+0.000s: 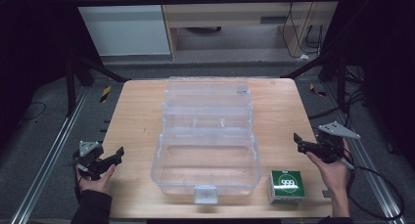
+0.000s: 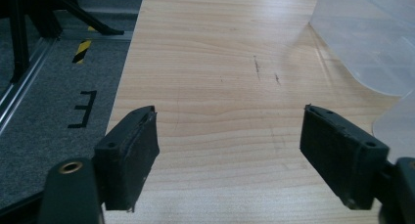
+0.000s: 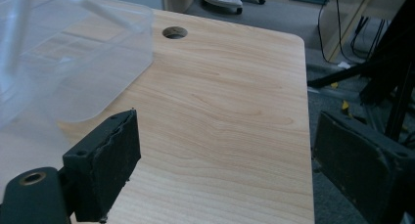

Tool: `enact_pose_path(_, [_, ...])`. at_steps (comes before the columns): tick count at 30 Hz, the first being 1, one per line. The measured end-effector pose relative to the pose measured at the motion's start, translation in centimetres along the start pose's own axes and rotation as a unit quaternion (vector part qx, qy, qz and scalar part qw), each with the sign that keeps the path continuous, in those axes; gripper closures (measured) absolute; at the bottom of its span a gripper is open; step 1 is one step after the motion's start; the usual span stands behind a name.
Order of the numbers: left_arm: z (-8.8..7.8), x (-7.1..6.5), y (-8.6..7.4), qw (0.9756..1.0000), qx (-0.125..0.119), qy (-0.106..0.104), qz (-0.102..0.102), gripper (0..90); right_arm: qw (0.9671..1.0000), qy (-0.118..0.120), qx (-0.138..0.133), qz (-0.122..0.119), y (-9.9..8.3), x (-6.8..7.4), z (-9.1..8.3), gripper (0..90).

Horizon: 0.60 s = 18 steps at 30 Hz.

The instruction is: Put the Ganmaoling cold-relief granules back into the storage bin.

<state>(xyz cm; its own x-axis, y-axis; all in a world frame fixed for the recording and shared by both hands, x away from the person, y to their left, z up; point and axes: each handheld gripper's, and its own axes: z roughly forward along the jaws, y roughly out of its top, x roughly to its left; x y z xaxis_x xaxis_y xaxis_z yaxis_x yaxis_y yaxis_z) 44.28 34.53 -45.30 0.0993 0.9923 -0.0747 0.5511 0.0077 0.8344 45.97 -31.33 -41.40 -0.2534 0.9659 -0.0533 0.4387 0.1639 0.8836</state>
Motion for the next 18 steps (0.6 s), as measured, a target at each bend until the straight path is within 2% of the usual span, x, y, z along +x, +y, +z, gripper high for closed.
enact_pose_path(2, [0.0,0.0,-0.1,1.0000,0.004,-0.001,0.004,24.3,0.9997,0.003,-0.003,-0.023,0.5,0.4,-0.8,10.8])
enact_pose_path(4, [0.0,-0.2,-0.2,1.0000,0.004,-0.004,0.007,24.6,0.9996,0.005,-0.004,-0.029,0.7,0.6,-1.1,10.8])
enact_pose_path(5, [0.0,-0.2,-0.2,0.9999,0.005,-0.003,0.009,25.3,0.9991,0.016,-0.006,-0.038,1.3,0.9,-1.8,10.9])
enact_pose_path(7, [0.0,-0.3,-0.2,0.9999,0.006,-0.003,0.011,25.5,0.9989,0.020,-0.007,-0.041,1.6,1.1,-2.1,11.0])
enact_pose_path(9, [0.0,-0.4,-0.3,0.9999,0.008,-0.005,0.013,26.2,0.9979,0.040,-0.007,-0.051,2.4,1.8,-3.0,11.1])
enact_pose_path(10, [0.0,-0.4,-0.3,0.9999,0.008,-0.005,0.013,26.4,0.9979,0.040,-0.007,-0.051,2.4,1.8,-3.0,11.1])
enact_pose_path(11, [0.0,-0.4,-0.3,0.9999,0.008,-0.006,0.013,26.5,0.9966,0.051,-0.007,-0.064,2.9,2.4,-3.4,11.1])
enact_pose_path(15, [0.4,-0.7,-0.3,0.9998,0.011,-0.008,0.014,26.8,0.9951,0.065,-0.008,-0.073,3.6,3.1,-3.5,10.8])
enact_pose_path(16, [0.4,-0.8,-0.3,0.9998,0.013,-0.009,0.016,26.8,0.9935,0.079,-0.004,-0.082,4.0,3.5,-3.6,10.2])
enact_pose_path(18, [0.4,-1.1,-0.4,0.9996,0.013,-0.009,0.021,26.8,0.9918,0.088,-0.001,-0.092,4.6,4.0,-3.5,9.9])
